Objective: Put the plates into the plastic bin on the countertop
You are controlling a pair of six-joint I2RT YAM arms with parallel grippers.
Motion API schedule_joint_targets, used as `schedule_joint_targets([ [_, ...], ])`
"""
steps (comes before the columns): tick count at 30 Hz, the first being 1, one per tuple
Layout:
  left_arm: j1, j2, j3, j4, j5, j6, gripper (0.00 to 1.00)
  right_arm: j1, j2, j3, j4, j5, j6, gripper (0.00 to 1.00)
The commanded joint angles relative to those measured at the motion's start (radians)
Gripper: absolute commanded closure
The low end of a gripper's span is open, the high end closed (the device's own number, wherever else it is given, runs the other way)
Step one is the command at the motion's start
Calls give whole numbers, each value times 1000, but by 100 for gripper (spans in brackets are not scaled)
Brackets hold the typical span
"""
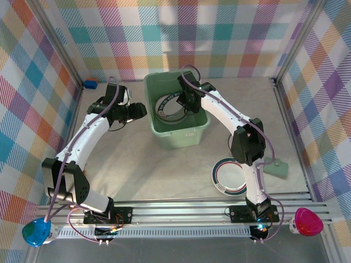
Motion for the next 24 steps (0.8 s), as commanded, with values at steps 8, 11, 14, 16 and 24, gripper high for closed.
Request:
schedule_joint_targets([
  [8,17,-14,-12,16,27,27,41,46,57,90,-79,24,192,100],
  [11,20,-22,-13,10,28,32,41,59,64,82,-79,32,228,100],
  [14,23,-30,-19,8,30,35,41,64,84,86,-83,36,258,100],
  [16,25,-36,-21,8,33,35,41,63,100,95,-90,26,283,100],
  [24,28,-50,-21,4,40,42,41,76,136,118,-107,43,347,99],
])
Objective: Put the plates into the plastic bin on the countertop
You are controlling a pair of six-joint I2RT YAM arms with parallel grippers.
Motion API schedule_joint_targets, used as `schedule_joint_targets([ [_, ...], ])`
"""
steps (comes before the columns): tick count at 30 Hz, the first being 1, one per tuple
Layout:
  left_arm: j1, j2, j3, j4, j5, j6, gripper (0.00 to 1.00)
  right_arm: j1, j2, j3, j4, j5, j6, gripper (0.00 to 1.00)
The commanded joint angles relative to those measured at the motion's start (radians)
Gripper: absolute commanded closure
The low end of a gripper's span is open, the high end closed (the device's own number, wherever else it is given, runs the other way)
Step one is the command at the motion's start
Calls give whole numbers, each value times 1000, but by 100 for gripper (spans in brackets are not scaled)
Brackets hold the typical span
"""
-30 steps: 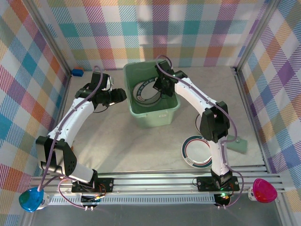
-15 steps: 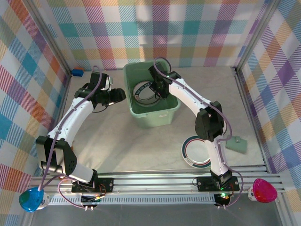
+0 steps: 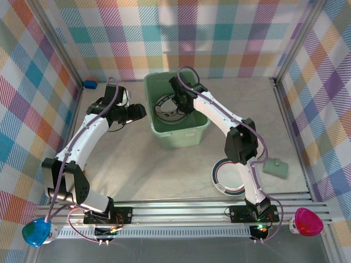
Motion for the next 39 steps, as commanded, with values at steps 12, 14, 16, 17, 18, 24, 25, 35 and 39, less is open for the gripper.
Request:
schedule_joint_targets([
  [12,15,-77,-21,-3,17,28,40,80,48,121,-110,130,39,100],
  [14,15,-79,-23,0,21,25,40,88,43,134,-99,169,16,100],
  [16,15,-81,-28,2,25,22,40,91,38,136,-94,184,23,100],
  [17,15,-83,-30,3,26,22,40,91,37,135,-91,182,28,100],
  [18,15,-85,-32,5,28,19,40,91,38,133,-93,179,41,100],
  [24,15,-100,-42,2,26,17,40,94,60,117,-100,116,142,100],
  [25,15,-104,-44,2,25,17,40,96,65,116,-103,102,166,100],
  [35,15,-109,-56,-1,26,16,40,107,101,98,-117,123,243,96],
  [39,15,-107,-59,-1,28,15,40,106,111,85,-87,124,241,91],
])
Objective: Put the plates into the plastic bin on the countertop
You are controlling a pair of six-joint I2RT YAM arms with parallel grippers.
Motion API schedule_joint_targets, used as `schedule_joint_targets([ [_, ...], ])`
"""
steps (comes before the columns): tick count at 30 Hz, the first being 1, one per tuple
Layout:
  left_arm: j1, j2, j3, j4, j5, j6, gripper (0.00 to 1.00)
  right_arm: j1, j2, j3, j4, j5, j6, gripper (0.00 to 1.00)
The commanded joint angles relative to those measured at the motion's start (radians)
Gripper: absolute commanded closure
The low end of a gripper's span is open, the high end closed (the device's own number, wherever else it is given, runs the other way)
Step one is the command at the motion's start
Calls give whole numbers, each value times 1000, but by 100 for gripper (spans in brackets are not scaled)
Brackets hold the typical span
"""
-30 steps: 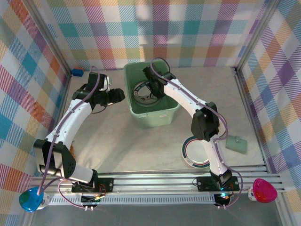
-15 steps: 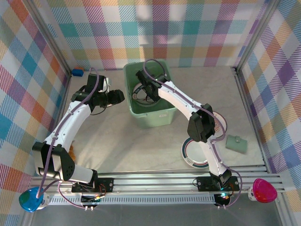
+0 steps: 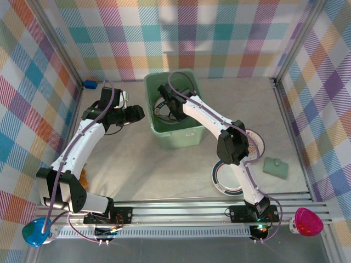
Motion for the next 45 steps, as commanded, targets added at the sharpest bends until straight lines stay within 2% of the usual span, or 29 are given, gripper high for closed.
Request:
schedule_joint_targets([
  [1,12,-24,-13,-1,23,11,40,19,32,-9,31,-22,12,91],
  [14,12,-24,-18,-11,20,1,40,6,78,-8,59,-58,15,91],
  [16,12,-22,-18,-11,21,-3,40,4,78,-8,56,-63,11,89],
  [20,12,-21,-17,-9,24,-11,40,4,66,-10,50,-60,-12,70],
  [23,12,-20,-15,-9,26,-17,40,4,57,-10,60,-60,-47,50],
  [25,12,-18,-15,-6,30,-23,40,2,54,-9,66,-67,-64,40],
  [29,11,-19,-14,-3,32,-32,40,-4,64,15,58,-91,-91,13],
  [30,11,-20,-14,-3,32,-35,40,-5,68,29,44,-93,-98,1],
  [39,10,-15,-4,2,38,-51,40,-16,44,58,4,-124,-165,1],
  [45,9,-20,9,2,35,-55,40,-10,-62,26,103,-76,-419,1],
])
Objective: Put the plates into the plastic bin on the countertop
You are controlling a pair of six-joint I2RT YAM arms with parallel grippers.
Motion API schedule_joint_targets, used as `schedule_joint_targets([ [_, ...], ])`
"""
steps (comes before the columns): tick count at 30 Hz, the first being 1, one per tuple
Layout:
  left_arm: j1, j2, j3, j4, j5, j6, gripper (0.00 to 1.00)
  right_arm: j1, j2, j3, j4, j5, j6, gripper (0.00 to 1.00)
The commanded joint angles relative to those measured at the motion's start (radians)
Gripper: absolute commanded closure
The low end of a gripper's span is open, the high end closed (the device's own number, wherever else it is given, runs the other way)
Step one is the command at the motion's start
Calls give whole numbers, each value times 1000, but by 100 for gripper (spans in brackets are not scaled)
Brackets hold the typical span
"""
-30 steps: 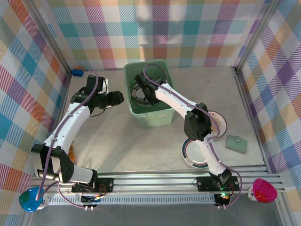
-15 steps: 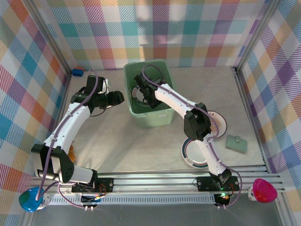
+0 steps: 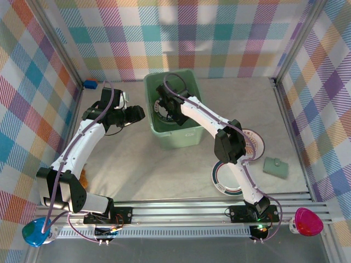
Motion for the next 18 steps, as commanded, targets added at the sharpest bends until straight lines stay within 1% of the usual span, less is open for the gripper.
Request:
schedule_joint_targets([
  [1,9,-22,20,2,16,-18,40,-2,-127,-16,33,44,-178,1],
  [3,9,-30,22,4,16,-20,40,0,-182,-57,52,54,-255,1],
  [5,7,-40,22,1,10,-25,40,-1,-249,-119,100,39,-349,1],
  [7,2,-54,16,2,2,-32,40,-5,-327,-206,181,-16,-460,1],
  [11,-21,-70,13,-7,-5,-40,40,-29,-540,-430,339,-136,-679,1],
  [13,-40,-79,16,-16,-23,-39,39,-64,-649,-540,380,-189,-739,0],
  [14,-51,-85,17,-16,-34,-39,39,-92,-709,-596,387,-212,-753,2],
  [17,-82,-105,5,-10,-63,-46,38,-206,-876,-760,381,-275,-766,8],
  [18,-94,-111,1,-8,-71,-49,38,-253,-927,-815,369,-290,-775,9],
])
